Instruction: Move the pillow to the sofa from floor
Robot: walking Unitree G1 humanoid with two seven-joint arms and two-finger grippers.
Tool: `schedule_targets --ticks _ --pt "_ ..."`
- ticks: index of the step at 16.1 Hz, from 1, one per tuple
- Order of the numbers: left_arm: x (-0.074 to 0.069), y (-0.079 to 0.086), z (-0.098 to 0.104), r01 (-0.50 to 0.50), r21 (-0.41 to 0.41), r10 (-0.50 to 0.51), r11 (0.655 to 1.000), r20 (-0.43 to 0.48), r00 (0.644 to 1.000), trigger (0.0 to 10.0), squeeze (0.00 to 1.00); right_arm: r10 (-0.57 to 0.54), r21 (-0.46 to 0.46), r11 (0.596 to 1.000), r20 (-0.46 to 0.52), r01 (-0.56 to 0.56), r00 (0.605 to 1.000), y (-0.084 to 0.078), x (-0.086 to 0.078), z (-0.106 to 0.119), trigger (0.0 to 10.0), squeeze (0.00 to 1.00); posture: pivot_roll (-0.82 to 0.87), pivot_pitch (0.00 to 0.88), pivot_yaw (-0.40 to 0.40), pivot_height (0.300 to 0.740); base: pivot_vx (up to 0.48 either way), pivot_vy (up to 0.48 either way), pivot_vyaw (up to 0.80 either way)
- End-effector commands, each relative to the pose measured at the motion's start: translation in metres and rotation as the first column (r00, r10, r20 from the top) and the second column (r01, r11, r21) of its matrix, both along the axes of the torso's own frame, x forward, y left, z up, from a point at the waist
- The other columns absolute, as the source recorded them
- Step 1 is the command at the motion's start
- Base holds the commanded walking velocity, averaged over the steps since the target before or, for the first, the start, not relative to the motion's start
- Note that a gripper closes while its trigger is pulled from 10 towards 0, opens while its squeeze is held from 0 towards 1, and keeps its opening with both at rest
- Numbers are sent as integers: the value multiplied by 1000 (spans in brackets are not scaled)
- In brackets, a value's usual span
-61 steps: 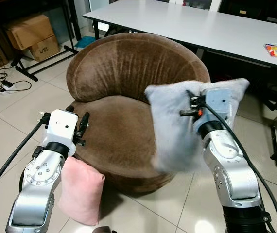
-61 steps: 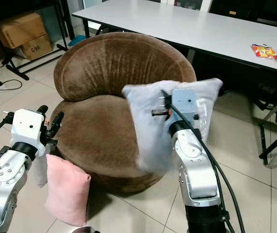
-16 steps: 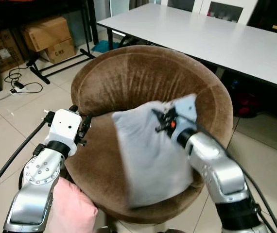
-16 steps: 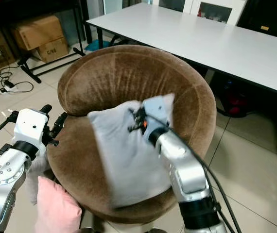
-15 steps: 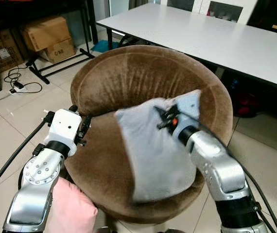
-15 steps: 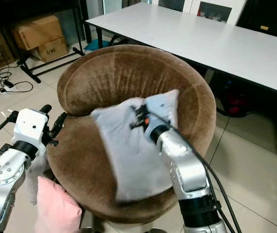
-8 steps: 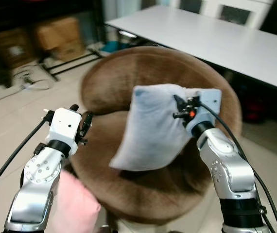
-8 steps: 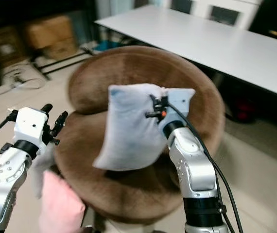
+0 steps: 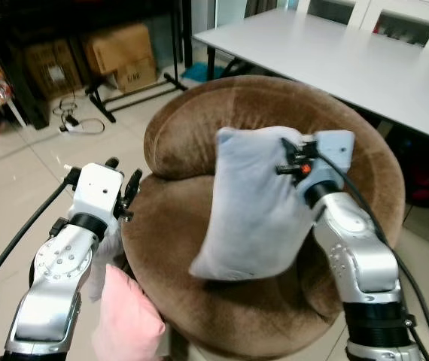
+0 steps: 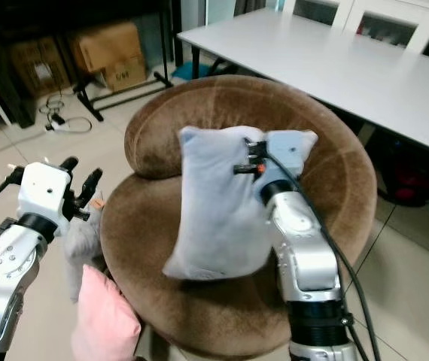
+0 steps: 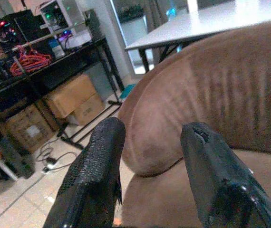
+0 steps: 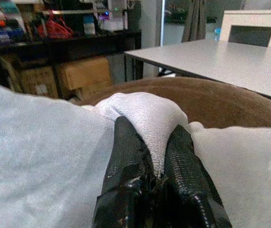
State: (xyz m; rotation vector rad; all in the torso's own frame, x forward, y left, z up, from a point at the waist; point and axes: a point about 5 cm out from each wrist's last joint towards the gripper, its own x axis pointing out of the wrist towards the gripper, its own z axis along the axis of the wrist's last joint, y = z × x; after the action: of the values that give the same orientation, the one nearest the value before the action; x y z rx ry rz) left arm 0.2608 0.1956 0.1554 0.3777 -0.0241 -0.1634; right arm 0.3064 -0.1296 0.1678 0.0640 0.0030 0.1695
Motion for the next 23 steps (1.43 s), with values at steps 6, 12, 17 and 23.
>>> schedule_targets --ticks 6,12,17,23 --pt "-4 -1 -13 96 57 -91 994 -82 992 10000 0 107 -39 994 12 -106 994 19 14 16 10000 0 -11 0 -7 740 0 0 0" --pt "-14 0 -20 201 90 -185 975 -161 969 10000 0 203 51 979 -151 -198 967 67 44 33 10000 0 9 0 -24 740 0 0 0" --pt "-13 -1 -22 223 88 -206 971 -173 963 10000 0 -81 286 945 -258 156 963 66 71 50 10000 0 18 0 -29 740 0 0 0" --pt "-16 -5 -25 244 71 -227 967 -190 955 10000 0 -489 233 715 -507 659 710 -2 87 23 10000 0 18 0 -33 740 0 0 0"
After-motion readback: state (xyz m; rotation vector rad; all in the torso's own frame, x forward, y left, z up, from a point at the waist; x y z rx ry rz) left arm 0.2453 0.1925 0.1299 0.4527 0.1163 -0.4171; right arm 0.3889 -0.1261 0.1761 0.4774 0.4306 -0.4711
